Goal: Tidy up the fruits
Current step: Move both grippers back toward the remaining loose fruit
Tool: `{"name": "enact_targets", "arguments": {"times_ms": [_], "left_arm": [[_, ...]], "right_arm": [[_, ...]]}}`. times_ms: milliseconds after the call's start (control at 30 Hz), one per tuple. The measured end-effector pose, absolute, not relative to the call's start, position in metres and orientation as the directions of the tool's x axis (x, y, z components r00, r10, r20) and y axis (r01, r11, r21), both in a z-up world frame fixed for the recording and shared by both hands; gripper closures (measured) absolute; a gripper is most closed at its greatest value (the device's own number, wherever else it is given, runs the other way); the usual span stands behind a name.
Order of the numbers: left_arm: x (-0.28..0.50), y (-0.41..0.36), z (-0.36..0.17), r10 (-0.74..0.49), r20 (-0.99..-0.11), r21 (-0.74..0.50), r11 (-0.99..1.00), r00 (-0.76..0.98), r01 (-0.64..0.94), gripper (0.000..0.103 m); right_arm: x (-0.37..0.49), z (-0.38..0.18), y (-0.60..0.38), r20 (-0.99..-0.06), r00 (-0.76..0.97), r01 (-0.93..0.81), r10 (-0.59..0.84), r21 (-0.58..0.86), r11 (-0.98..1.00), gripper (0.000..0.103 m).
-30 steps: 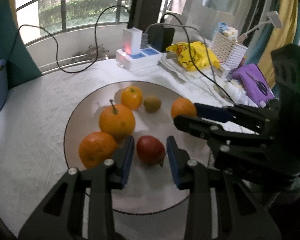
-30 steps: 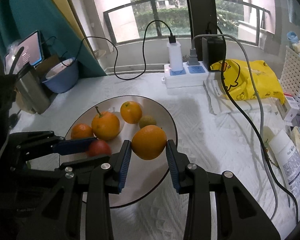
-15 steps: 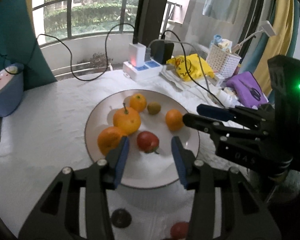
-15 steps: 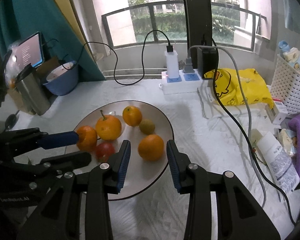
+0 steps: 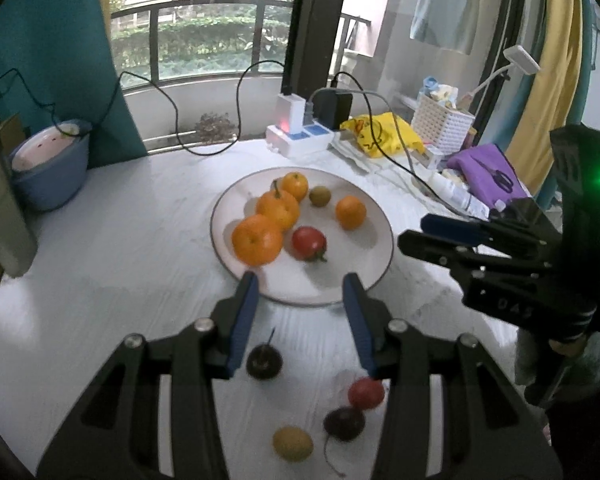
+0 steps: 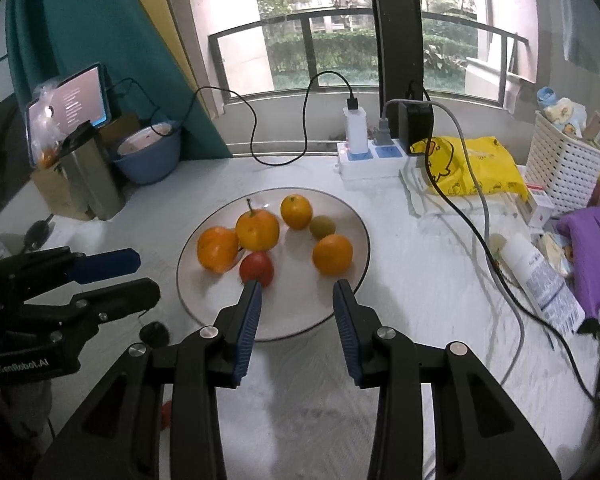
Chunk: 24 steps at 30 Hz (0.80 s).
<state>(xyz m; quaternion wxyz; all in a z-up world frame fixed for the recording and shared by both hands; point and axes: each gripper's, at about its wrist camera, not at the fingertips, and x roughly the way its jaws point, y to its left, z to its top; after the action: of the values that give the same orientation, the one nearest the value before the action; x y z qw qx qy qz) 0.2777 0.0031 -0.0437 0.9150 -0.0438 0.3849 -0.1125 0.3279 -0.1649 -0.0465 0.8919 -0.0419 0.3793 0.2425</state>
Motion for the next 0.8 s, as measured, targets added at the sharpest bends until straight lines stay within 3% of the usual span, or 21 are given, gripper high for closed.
{"name": "enact_targets", "arguments": {"times_ms": [800], "left_arm": [[0.210,0.019,-0.077,-0.241,-0.731,-0.197,0.970,0.639,0.141,0.058]], "right_arm": [[0.260,-0.075,-0.141,-0.741,0.534,-0.490,0.408,0.122,0.863,0.064]]}}
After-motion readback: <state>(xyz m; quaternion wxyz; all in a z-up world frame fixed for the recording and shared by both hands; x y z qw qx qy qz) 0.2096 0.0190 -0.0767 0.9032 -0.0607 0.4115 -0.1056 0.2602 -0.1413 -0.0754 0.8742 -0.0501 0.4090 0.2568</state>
